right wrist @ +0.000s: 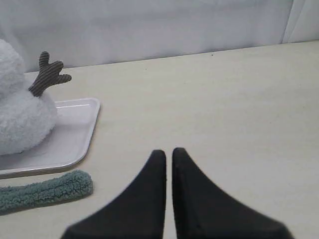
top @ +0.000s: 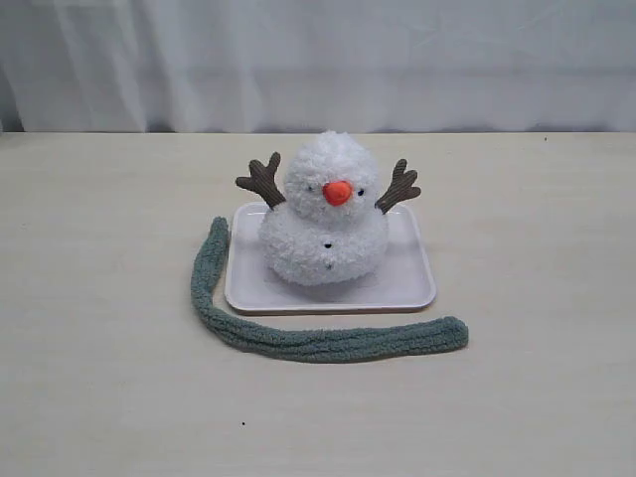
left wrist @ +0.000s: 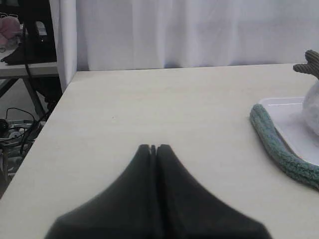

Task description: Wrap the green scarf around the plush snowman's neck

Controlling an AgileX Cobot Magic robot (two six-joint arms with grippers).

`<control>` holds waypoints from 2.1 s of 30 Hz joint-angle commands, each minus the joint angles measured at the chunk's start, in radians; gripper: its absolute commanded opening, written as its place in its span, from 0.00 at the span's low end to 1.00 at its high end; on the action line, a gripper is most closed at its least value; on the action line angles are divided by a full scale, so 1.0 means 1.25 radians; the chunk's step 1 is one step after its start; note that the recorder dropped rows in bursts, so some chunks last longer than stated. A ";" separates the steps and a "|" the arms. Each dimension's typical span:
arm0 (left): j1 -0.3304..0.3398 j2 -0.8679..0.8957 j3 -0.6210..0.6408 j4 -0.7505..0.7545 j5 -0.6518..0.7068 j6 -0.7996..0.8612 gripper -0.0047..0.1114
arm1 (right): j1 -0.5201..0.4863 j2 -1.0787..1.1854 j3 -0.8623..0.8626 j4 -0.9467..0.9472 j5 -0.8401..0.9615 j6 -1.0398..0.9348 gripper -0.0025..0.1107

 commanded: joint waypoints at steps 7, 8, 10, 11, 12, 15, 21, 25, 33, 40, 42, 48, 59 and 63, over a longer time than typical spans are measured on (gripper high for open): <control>0.002 -0.002 0.002 0.000 -0.010 -0.001 0.04 | 0.002 -0.003 0.003 0.004 -0.243 -0.003 0.06; 0.002 -0.002 0.002 0.000 -0.010 -0.001 0.04 | 0.002 -0.003 0.003 0.004 -0.275 -0.003 0.06; 0.002 -0.002 0.002 0.000 -0.010 -0.001 0.04 | 0.002 -0.003 0.003 0.004 -0.341 -0.003 0.06; 0.002 -0.002 0.002 0.000 -0.010 -0.001 0.04 | 0.002 -0.003 0.003 0.004 -0.376 -0.003 0.06; 0.002 -0.002 0.002 0.000 -0.010 -0.001 0.04 | 0.002 -0.003 0.003 0.004 -0.405 -0.003 0.06; 0.002 -0.002 0.002 0.000 -0.010 -0.001 0.04 | 0.002 -0.003 0.003 0.009 -0.498 0.026 0.06; 0.002 -0.002 0.002 0.000 -0.010 -0.001 0.04 | 0.002 -0.003 0.003 -0.038 -0.657 0.372 0.06; 0.002 -0.002 0.002 0.000 -0.010 -0.001 0.04 | 0.002 -0.003 -0.050 -0.111 -0.631 0.390 0.06; 0.002 -0.002 0.002 0.000 -0.010 -0.001 0.04 | 0.002 0.223 -0.454 -0.187 -0.037 0.292 0.68; 0.002 -0.002 0.002 0.000 -0.010 -0.001 0.04 | 0.040 0.580 -0.659 0.411 0.366 -0.429 0.66; 0.002 -0.002 0.002 0.000 -0.010 -0.001 0.04 | 0.078 0.674 -0.649 0.533 0.371 -0.623 0.67; 0.002 -0.002 0.002 0.000 -0.010 -0.001 0.04 | 0.252 0.876 -0.629 0.559 0.334 -0.816 0.67; 0.002 -0.002 0.002 0.000 -0.010 -0.001 0.04 | 0.476 1.200 -0.629 -0.071 0.155 -0.555 0.67; 0.002 -0.002 0.002 0.000 -0.010 -0.001 0.04 | 0.477 1.294 -0.629 -0.206 0.115 -0.486 0.67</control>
